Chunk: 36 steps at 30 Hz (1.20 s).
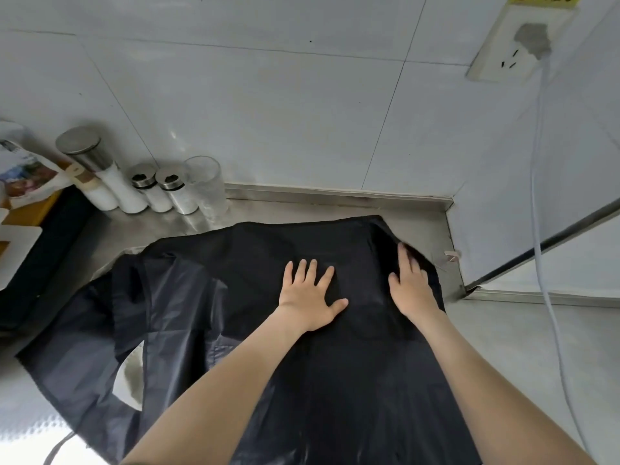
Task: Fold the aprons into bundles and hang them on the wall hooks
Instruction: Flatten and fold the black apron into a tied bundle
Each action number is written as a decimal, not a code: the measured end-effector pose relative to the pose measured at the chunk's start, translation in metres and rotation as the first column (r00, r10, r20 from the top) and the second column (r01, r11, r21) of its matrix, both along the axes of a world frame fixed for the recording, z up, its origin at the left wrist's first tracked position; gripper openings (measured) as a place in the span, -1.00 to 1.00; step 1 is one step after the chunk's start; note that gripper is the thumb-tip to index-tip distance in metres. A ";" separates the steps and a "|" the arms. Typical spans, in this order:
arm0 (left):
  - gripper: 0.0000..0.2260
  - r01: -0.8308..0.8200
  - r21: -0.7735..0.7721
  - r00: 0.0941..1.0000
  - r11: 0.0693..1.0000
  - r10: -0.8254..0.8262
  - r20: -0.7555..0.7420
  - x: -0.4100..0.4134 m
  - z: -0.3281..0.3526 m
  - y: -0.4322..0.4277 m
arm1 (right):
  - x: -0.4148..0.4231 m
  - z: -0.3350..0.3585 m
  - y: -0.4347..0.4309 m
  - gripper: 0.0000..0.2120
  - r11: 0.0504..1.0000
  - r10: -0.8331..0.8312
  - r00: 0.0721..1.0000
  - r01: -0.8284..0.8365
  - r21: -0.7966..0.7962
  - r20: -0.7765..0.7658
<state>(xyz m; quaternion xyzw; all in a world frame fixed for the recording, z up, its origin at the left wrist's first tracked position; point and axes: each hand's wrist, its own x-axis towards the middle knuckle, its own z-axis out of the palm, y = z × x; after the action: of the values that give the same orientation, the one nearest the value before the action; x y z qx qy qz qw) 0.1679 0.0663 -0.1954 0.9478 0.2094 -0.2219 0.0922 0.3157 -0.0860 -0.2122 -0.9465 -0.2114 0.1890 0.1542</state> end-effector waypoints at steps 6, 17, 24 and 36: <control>-0.32 0.026 -0.027 0.999 0.999 -0.028 -0.041 0.003 -0.011 0.002 | 0.010 0.006 0.019 -0.41 1.000 0.004 0.998 -0.004 -0.004 -0.060; -0.61 -0.271 -0.318 0.603 0.908 0.418 0.680 -0.060 0.038 0.040 | -0.150 0.044 0.078 -0.46 0.818 0.569 0.820 -0.572 0.065 0.055; -0.69 -0.830 -0.286 0.253 0.479 0.780 0.572 -0.171 0.031 0.079 | -0.220 0.046 0.103 -0.36 0.629 0.775 0.621 -0.776 -0.048 0.115; -0.38 -0.796 -0.581 0.329 0.169 0.927 -0.181 -0.254 0.018 0.108 | -0.234 0.016 0.116 -0.35 0.631 0.767 0.630 -0.707 -0.320 0.120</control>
<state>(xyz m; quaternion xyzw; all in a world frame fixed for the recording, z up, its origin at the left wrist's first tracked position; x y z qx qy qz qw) -0.0859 0.1743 -0.1775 0.5943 0.6210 -0.0766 0.5053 0.0820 0.0298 -0.1962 -0.8016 -0.5751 0.1418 -0.0814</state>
